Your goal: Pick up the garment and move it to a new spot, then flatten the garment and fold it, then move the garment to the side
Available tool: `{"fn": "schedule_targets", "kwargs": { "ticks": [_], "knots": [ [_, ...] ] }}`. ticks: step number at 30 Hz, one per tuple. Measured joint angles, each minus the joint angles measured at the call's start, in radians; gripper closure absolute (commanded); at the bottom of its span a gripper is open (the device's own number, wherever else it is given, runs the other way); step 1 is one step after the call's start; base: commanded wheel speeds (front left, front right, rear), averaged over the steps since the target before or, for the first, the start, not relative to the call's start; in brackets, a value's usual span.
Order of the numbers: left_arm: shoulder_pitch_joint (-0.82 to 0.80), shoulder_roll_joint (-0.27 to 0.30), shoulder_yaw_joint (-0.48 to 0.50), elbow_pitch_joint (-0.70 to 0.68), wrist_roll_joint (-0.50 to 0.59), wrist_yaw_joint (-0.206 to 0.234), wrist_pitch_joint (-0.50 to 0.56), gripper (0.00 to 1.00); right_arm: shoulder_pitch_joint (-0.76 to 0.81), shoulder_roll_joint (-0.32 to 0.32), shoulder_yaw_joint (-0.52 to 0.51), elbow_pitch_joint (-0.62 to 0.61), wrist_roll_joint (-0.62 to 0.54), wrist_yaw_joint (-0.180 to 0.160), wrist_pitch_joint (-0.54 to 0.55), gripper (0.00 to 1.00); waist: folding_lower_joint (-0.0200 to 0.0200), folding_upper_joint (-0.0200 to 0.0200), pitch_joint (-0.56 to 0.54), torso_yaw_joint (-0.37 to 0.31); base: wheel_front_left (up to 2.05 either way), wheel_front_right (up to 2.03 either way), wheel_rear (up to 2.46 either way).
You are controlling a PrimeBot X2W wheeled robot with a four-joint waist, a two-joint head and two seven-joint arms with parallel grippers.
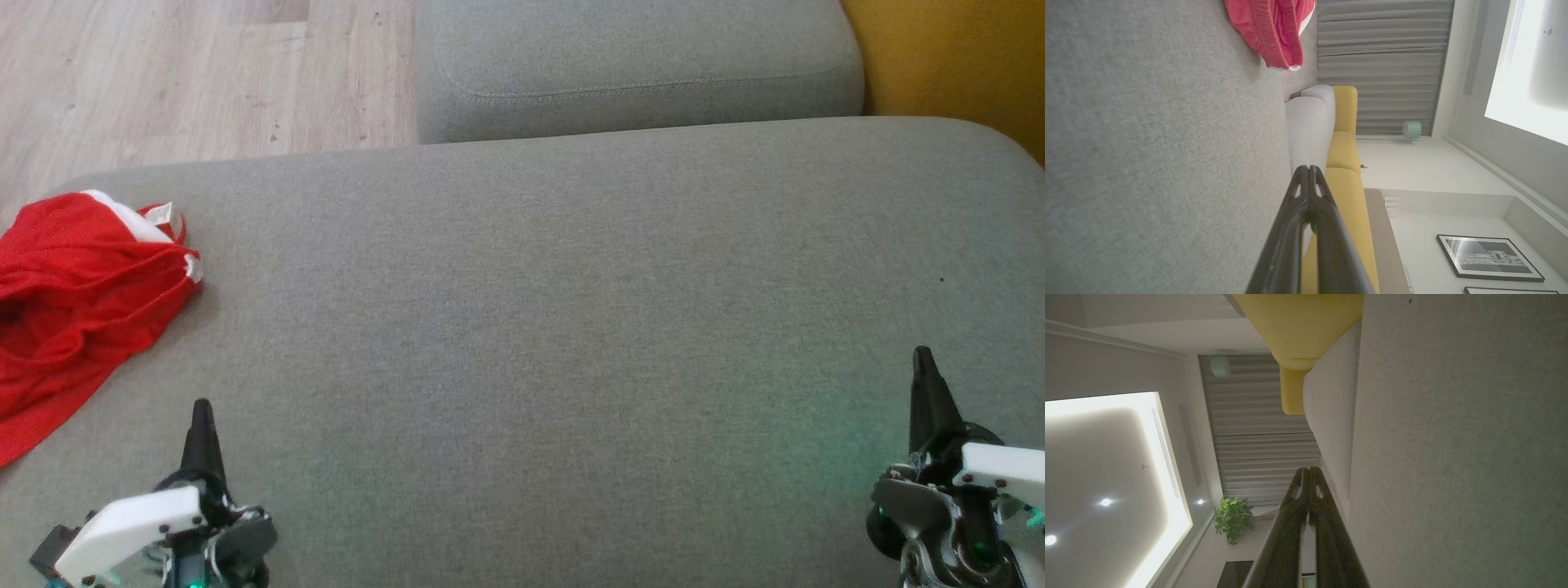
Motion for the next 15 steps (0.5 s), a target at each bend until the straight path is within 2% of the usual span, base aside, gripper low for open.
{"fn": "schedule_targets", "kwargs": {
  "ticks": [1,5,15],
  "knots": [
    [0.0,0.0,0.0,0.0,0.0,0.0,0.0,0.0,0.0,0.0,0.0,0.0,0.0,0.0,0.0,0.0,0.0,0.0,0.0,0.0,0.0,0.0,0.0],
    [0.06,-0.005,-0.01,0.078,0.0,0.001,-0.002,0.0,0.059,0.007,0.004,0.081,0.0,0.0,-0.001,0.0,0.0,0.0,-0.001,0.0,0.0,0.0,0.0],
    [0.078,-0.005,-0.032,0.046,0.017,0.004,-0.027,0.0,0.07,0.007,0.026,0.074,-0.03,0.0,-0.028,0.0,0.0,0.0,-0.006,0.0,0.0,0.0,0.0]
  ]
}}
